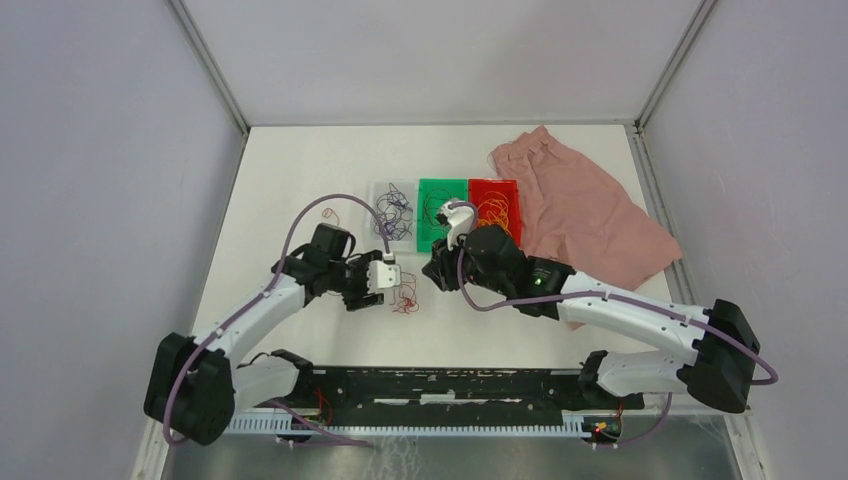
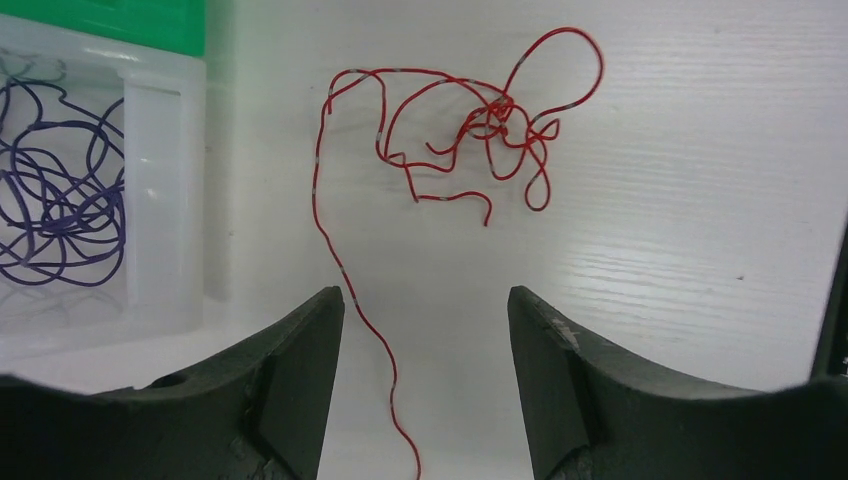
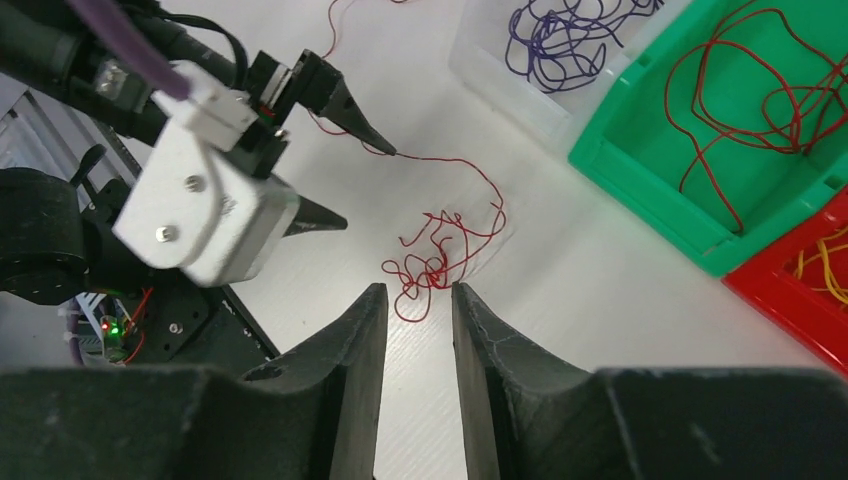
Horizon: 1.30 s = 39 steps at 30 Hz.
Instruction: Untangle the cables
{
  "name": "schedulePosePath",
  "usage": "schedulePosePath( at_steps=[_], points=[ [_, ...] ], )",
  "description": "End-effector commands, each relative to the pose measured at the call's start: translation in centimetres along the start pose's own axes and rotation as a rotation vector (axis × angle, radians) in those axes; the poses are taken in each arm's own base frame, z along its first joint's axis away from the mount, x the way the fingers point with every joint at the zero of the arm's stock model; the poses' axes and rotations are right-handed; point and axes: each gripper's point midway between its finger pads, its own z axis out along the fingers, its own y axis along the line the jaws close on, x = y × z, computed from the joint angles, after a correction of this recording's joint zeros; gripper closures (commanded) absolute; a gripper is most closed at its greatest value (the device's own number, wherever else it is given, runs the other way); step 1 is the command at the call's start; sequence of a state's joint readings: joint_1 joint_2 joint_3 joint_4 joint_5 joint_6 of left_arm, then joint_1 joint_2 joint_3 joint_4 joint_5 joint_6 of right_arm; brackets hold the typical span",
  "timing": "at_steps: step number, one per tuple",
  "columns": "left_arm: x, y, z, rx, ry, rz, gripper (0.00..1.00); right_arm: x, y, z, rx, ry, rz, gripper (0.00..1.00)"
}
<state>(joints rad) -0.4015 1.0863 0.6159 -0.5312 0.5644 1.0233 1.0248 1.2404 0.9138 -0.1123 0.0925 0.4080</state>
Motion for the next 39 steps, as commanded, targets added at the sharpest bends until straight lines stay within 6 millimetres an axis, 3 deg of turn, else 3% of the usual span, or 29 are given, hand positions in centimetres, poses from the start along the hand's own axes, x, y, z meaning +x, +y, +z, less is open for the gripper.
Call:
schedulePosePath(
  at_steps=[1,10,13,17,21,23,27,31,33,36,39],
  points=[
    [-1.0,4.5,1.2,-0.1,-0.015,0.059,0.33,-2.1,-0.2,-0.8,0.021,-0.093,0.025,0.63],
    [1.2,6.1,2.9,-0.086,0.081,0.046,0.34,-1.9,0.1,-1.1,-0.005,-0.11,0.05,0.63],
    [2.2,5.8,3.5,-0.047,0.119,0.03,0.4,-1.7,0.0,-1.1,0.002,-0.107,0.052,0.63],
    [4.0,4.3,3.9,0.018,0.159,-0.002,0.61,-1.7,-0.5,-1.4,0.022,-0.117,0.057,0.59],
    [4.5,4.0,3.2,0.019,0.159,-0.034,0.92,-1.4,-0.8,-1.3,0.025,-0.129,0.078,0.43],
    [3.4,4.5,1.9,0.012,0.134,-0.063,0.97,-1.2,-0.7,-1.1,0.003,-0.146,0.087,0.35],
    [-1.8,5.1,-2.4,0.0,0.004,-0.061,0.97,-1.3,1.1,-0.6,-0.125,-0.17,0.017,0.25],
    [-7.8,3.7,-7.3,-0.002,-0.144,0.052,0.97,-2.4,4.5,0.4,-0.313,-0.19,-0.112,0.21],
    [-9.6,2.7,-9.1,0.003,-0.187,0.093,0.97,-3.3,6.2,0.8,-0.399,-0.19,-0.17,0.21],
    [-10.7,1.5,-11.0,0.006,-0.2,0.119,0.97,-5.0,8.1,1.3,-0.475,-0.206,-0.24,0.21],
    [-11.1,0.6,-12.6,-0.004,-0.183,0.182,0.97,-6.0,8.5,1.9,-0.485,-0.204,-0.277,0.22]
  ],
)
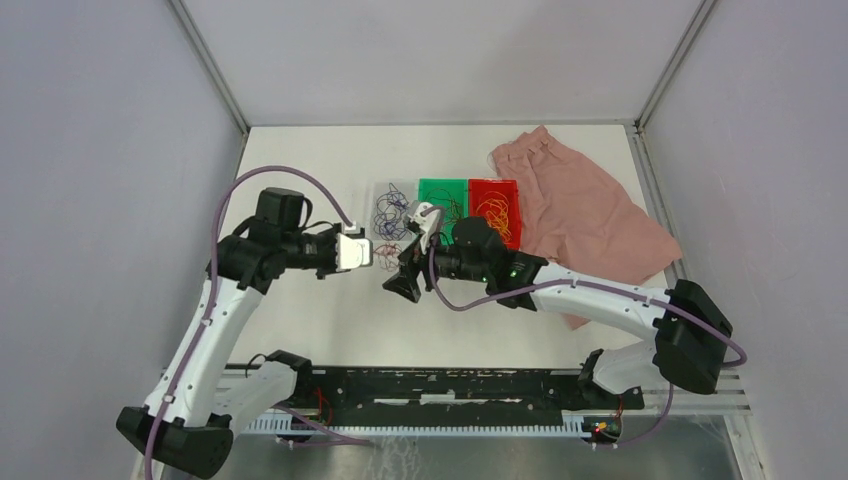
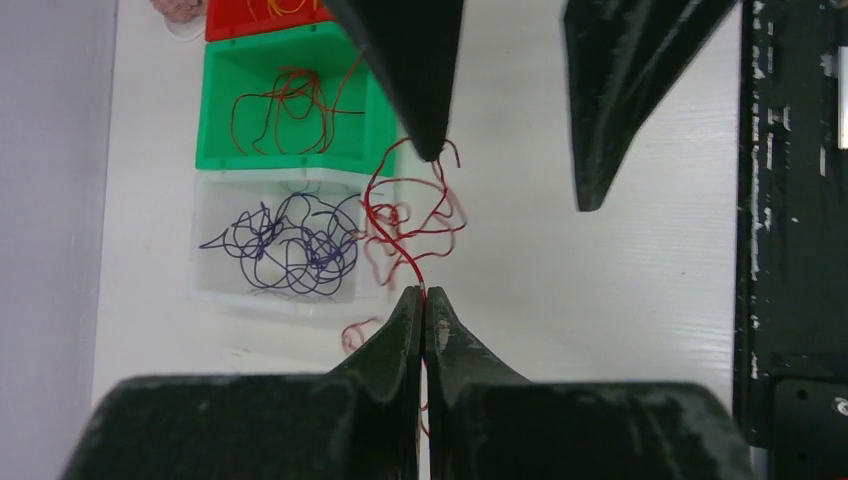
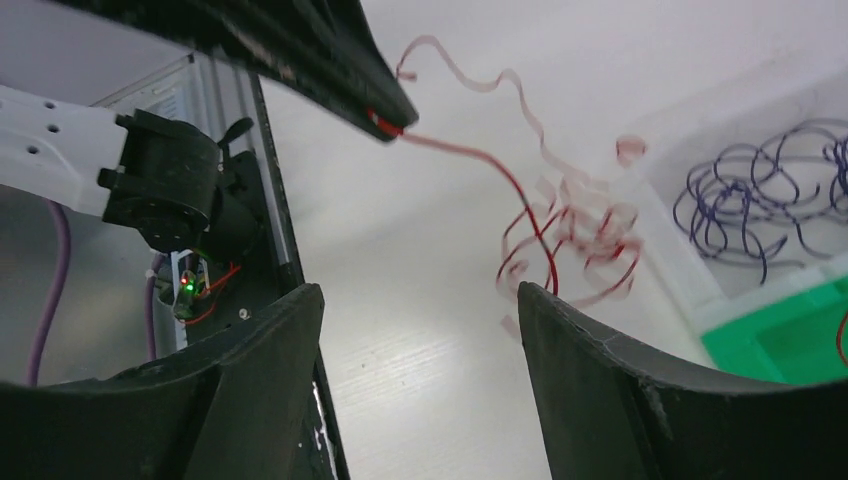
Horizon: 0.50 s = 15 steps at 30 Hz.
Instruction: Untangle the cables
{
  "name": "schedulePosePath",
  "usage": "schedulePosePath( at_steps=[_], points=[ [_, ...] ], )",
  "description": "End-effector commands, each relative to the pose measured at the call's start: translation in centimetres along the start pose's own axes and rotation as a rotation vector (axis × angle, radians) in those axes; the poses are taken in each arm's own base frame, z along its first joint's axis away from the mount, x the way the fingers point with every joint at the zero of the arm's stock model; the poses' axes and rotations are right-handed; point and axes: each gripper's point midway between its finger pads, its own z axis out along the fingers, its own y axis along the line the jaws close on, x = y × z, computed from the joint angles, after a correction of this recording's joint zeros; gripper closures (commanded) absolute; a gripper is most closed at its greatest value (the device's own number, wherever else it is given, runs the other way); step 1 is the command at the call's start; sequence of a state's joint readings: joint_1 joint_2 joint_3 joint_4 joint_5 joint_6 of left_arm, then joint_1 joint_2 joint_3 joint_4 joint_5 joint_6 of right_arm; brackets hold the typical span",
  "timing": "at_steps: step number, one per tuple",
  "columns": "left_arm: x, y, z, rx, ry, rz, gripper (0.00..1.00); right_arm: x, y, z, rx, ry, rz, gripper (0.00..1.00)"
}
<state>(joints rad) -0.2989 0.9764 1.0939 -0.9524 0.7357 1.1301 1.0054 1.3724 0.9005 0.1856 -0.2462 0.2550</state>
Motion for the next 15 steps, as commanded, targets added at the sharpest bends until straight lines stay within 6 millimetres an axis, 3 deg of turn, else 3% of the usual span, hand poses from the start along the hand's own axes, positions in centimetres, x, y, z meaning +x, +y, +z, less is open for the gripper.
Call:
schedulePosePath(
  at_steps=[1,5,11,15],
  points=[
    [-1.0,-3.3,-1.8,0.1,-0.008,0.05,0.97,-6.3,2.6,0.5,-0.138,-0.134,-0.144,0.23],
    [-1.8,-3.8,-3.1,0.077,-0.01,0.135,0.97,-7.5,4.1,-0.2,-0.209,-0.166,-0.145,0.25],
    [-3.9,-2.9,-4.4,0.009,-0.055,0.225,0.97,-7.2,7.4,-1.8,-0.386,-0.155,-0.108,0.27],
    [-5.6,-2.3,-5.0,-0.025,-0.104,0.264,0.97,-7.7,8.6,-1.3,-0.461,-0.175,-0.033,0.28]
  ],
)
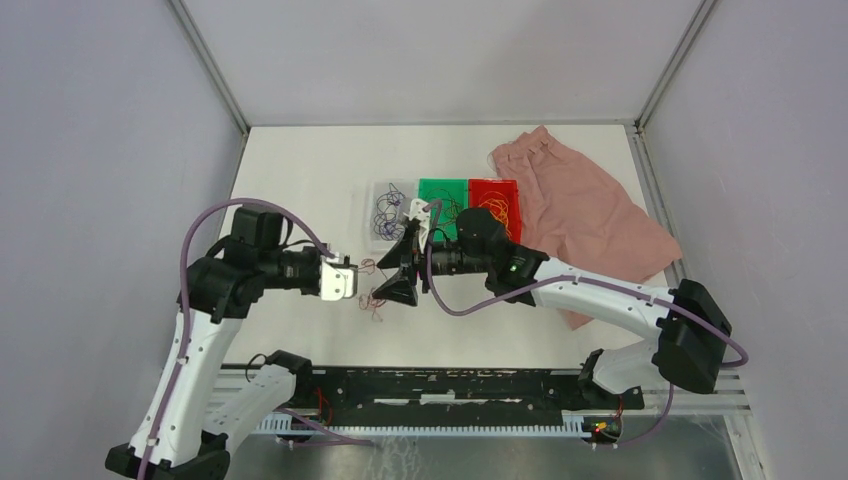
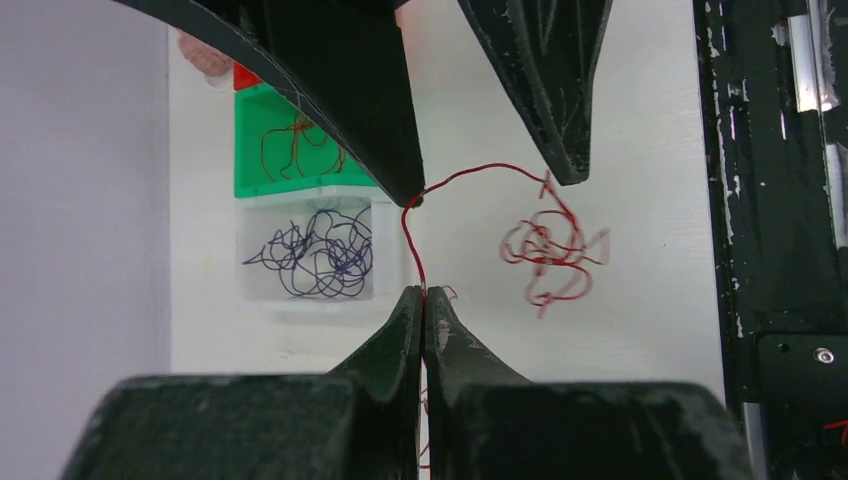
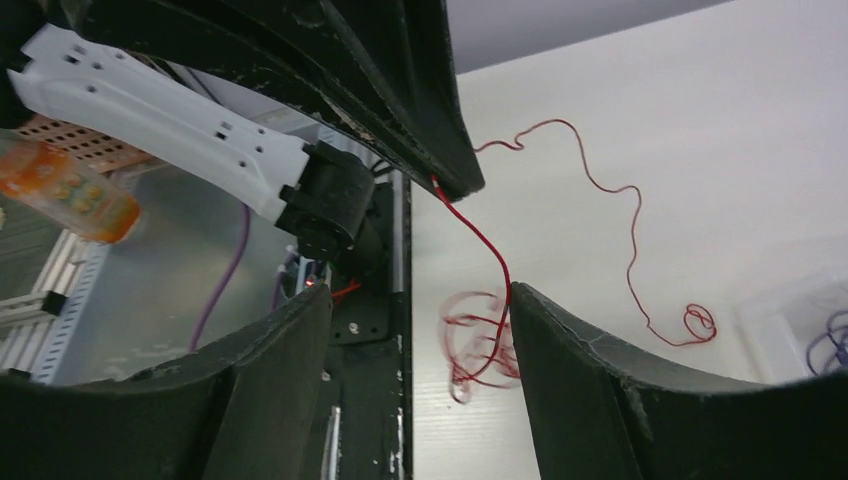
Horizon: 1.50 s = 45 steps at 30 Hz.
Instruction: Untangle the cables
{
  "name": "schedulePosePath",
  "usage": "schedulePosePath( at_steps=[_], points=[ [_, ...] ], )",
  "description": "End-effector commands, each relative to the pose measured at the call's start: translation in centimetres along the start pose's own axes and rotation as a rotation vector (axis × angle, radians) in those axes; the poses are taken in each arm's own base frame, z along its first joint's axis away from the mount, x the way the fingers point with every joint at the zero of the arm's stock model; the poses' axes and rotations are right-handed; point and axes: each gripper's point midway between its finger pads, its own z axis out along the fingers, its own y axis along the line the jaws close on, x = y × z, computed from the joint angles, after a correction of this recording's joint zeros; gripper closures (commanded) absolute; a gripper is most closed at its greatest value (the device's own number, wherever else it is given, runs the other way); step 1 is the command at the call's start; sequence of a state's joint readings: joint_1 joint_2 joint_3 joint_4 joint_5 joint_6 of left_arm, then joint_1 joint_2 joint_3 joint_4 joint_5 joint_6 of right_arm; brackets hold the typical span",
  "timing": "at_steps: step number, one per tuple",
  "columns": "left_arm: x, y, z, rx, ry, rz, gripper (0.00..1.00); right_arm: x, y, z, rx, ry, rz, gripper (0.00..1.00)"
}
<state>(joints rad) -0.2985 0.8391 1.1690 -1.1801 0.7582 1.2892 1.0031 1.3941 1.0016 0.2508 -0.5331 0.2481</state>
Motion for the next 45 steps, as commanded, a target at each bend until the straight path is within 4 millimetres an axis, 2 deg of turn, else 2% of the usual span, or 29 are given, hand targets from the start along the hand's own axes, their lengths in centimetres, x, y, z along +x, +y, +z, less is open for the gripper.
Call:
schedulePosePath(
  at_steps=[1,4,7,12,15,18,25,35,45],
  points=[
    [-3.2,1.8,-1.2,-0.06,-0.09,0.125,0.97,-3.7,3.2,0.3,-0.171,-0.118,0.038,0.28],
    [-3.9,2.6,-1.7,-0.098,-0.098,0.149,0.97,-4.9,3.8,0.9,-0.222,-0.183,0.108,0.31],
    [-4.5,3.4,-2.2,-0.138,-0.103,0.169,0.97,-5.3,3.6,1.4,-0.232,-0.231,0.176,0.34],
    [-5.2,3.8,-2.8,-0.158,-0.107,0.189,0.97,-6.2,3.2,0.9,-0.235,-0.283,0.246,0.37],
    [-5.4,4.4,-3.1,-0.182,-0.103,0.207,0.97,-6.0,3.4,0.8,-0.254,-0.279,0.274,0.45],
    [-5.6,5.8,-3.6,-0.235,-0.085,0.247,0.97,-5.8,3.8,0.8,-0.289,-0.286,0.312,0.56],
    [-6.9,9.8,-5.6,-0.377,-0.042,0.334,0.97,-4.3,3.8,1.2,-0.33,-0.272,0.409,0.75],
    [-9.9,14.4,-8.5,-0.515,-0.032,0.423,0.97,-2.2,3.3,1.3,-0.318,-0.252,0.442,0.78],
    [-12.0,16.7,-10.3,-0.591,-0.043,0.478,0.97,0.8,3.0,1.9,-0.273,-0.16,0.454,0.8]
  ],
)
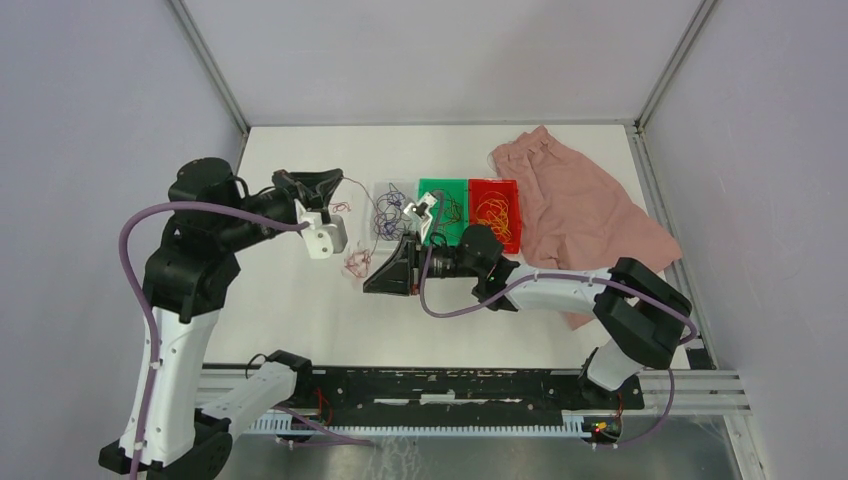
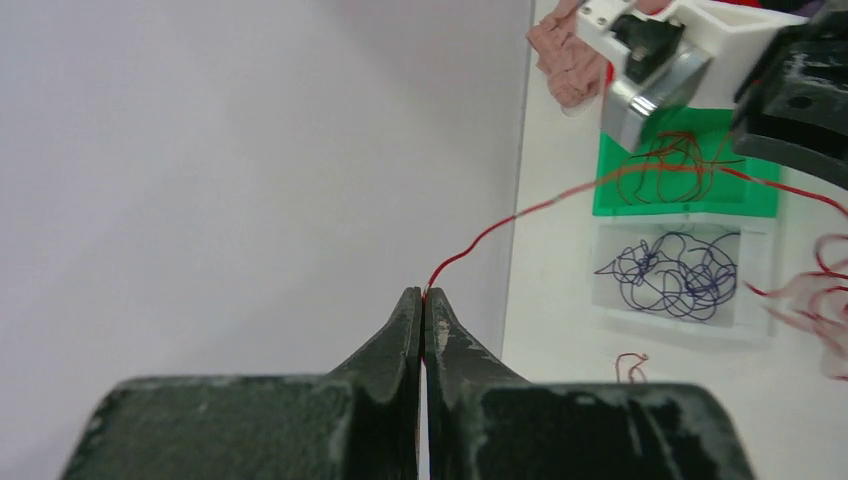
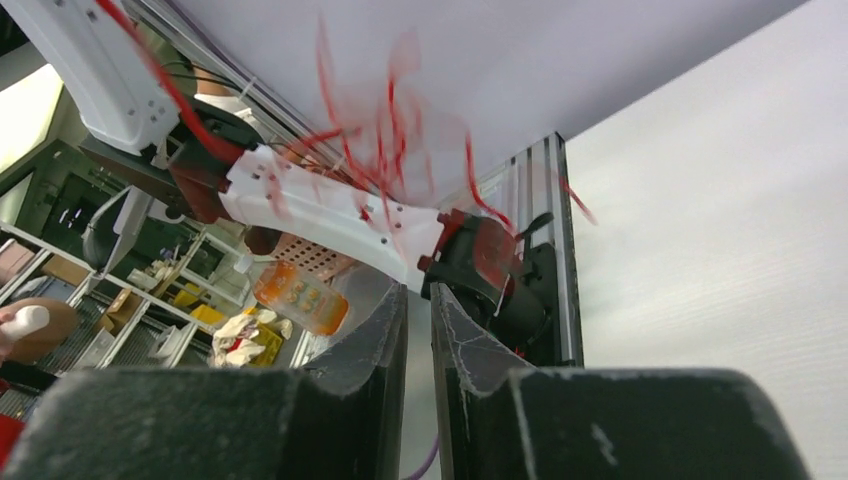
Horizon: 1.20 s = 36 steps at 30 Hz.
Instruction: Untangle the cables
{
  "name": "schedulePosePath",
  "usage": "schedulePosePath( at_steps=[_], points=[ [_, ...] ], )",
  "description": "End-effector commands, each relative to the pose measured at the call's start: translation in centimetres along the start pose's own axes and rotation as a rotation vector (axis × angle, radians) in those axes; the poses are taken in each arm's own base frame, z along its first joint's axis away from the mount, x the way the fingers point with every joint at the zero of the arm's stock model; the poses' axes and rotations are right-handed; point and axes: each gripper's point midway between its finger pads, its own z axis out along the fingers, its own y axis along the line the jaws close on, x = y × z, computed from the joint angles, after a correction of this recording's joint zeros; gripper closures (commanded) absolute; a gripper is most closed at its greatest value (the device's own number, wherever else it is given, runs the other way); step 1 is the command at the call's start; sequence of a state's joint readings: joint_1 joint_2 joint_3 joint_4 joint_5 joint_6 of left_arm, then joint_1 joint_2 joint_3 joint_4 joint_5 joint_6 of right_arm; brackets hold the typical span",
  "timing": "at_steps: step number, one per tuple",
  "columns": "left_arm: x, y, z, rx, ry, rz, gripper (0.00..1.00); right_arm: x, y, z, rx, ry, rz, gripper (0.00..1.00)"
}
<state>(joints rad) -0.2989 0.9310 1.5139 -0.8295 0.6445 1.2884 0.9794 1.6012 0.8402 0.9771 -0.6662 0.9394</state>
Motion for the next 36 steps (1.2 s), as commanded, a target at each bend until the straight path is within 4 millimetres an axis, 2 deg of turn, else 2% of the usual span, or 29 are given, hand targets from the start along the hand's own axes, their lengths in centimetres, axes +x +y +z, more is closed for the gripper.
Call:
schedulePosePath(
  at_steps=[1,6,9,10,12,17,20,21,22,25,29,32,36],
  points=[
    [-1.7,4.4,-1.0,-0.129,-0.019,0.091,0.97,1.5,0.3,0.0,-0.009,0.064,-0.03,0.81],
    [-2.1,7.4,-1.6,-0.215,-0.003,0.142,0.97,4.5,-1.2,0.3,0.08,0.176,-0.061,0.82],
    [-2.7,8.2,-1.9,-0.228,-0.011,0.155,0.97,5.1,-2.1,-0.3,0.138,0.193,-0.065,0.83],
    [-2.9,8.1,-2.0,-0.222,-0.016,0.153,0.97,4.5,-2.0,-0.6,0.157,0.178,-0.084,0.81],
    [-3.0,7.5,-1.9,-0.207,-0.027,0.14,0.97,2.4,-1.6,-1.5,0.214,0.121,-0.141,0.64],
    [-3.0,5.8,-1.9,-0.173,-0.043,0.137,0.97,-5.6,2.8,-4.3,0.313,-0.065,-0.39,0.33],
    [-3.2,5.6,-1.9,-0.168,-0.054,0.133,0.97,-9.2,5.0,-6.2,0.357,-0.128,-0.471,0.18],
    [-3.3,5.5,-1.9,-0.166,-0.059,0.131,0.97,-10.0,5.6,-6.7,0.359,-0.133,-0.484,0.05],
    [-3.4,5.4,-1.9,-0.164,-0.063,0.131,0.97,-10.7,6.0,-6.9,0.36,-0.138,-0.494,0.01],
    [-3.7,5.3,-2.0,-0.161,-0.079,0.131,0.97,-11.6,6.8,-6.8,0.348,-0.113,-0.534,0.01],
    [-4.2,5.3,-2.0,-0.158,-0.1,0.127,0.97,-13.6,6.7,-6.2,0.369,-0.138,-0.532,0.01],
    [-4.4,5.1,-2.0,-0.154,-0.108,0.127,0.97,-15.6,7.5,-4.7,0.311,-0.199,-0.502,0.01],
    [-4.4,5.0,-2.0,-0.151,-0.11,0.127,0.97,-17.1,8.2,-2.5,0.229,-0.221,-0.482,0.01]
  ],
)
